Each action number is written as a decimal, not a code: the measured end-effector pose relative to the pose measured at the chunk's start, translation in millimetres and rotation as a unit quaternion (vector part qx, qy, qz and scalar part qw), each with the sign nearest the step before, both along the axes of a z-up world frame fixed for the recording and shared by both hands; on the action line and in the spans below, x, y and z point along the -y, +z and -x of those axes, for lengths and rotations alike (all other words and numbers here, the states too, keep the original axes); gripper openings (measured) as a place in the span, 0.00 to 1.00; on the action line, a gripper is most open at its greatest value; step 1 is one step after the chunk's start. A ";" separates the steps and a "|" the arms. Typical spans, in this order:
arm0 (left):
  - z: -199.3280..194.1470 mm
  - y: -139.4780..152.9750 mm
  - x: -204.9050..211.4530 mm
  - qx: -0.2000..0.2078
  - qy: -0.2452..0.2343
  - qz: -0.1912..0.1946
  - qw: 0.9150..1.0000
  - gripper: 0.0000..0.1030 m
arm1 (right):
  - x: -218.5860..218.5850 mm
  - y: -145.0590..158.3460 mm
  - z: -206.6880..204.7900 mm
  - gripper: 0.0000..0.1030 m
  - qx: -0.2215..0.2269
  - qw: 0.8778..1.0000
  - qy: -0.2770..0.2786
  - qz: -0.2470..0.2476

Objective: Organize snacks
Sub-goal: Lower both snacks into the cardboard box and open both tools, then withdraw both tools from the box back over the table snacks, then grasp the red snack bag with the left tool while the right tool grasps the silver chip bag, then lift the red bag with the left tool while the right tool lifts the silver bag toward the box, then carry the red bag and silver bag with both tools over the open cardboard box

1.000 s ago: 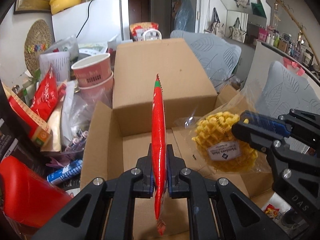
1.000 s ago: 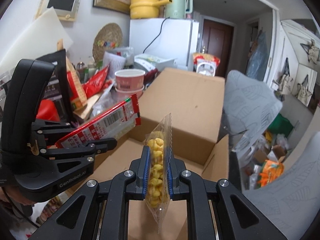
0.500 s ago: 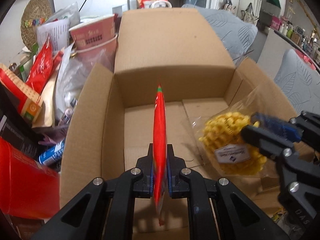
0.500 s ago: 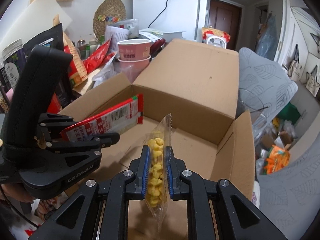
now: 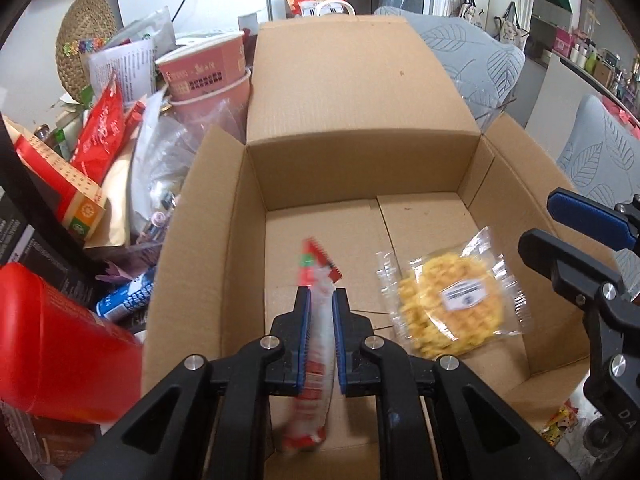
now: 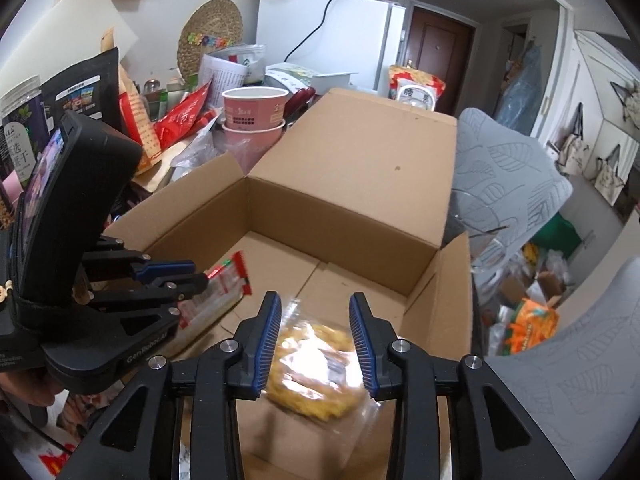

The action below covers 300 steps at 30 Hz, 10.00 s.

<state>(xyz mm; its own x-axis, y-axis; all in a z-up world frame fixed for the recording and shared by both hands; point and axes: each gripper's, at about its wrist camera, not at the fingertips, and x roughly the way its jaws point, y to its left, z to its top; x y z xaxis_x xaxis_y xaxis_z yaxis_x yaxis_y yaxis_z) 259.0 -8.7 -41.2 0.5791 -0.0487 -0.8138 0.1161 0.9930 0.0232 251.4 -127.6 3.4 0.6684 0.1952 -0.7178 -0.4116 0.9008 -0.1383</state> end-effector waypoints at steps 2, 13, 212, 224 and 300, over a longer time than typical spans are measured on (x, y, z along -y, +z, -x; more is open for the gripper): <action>4.3 7.1 -1.0 0.007 0.002 0.000 1.000 0.11 | 2.6 5.6 1.6 0.34 0.005 1.000 -0.006 0.000; 28.3 58.3 -1.0 0.061 0.007 -0.001 0.998 0.11 | 15.7 47.9 25.6 0.41 0.044 0.999 -0.025 -0.016; 299.0 -35.7 -13.0 -0.026 -0.072 0.127 0.989 0.44 | 51.8 -72.9 284.8 0.34 -0.139 0.980 0.006 -0.143; 313.9 -7.7 -5.4 0.012 -0.082 0.131 0.988 0.44 | 51.2 -50.1 300.1 0.34 -0.101 0.982 0.006 -0.160; 46.6 69.0 5.5 0.113 -0.099 0.114 0.982 0.44 | 33.2 29.0 43.6 0.34 0.022 0.993 0.009 -0.119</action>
<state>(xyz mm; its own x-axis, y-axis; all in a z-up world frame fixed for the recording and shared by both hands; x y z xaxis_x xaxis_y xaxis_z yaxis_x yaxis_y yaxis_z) 212.4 -14.2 27.9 0.7042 -0.3442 -0.6210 0.3240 0.9340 -0.1504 207.8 -160.7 32.4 0.6934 0.3680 -0.6195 -0.4265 0.9026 0.0587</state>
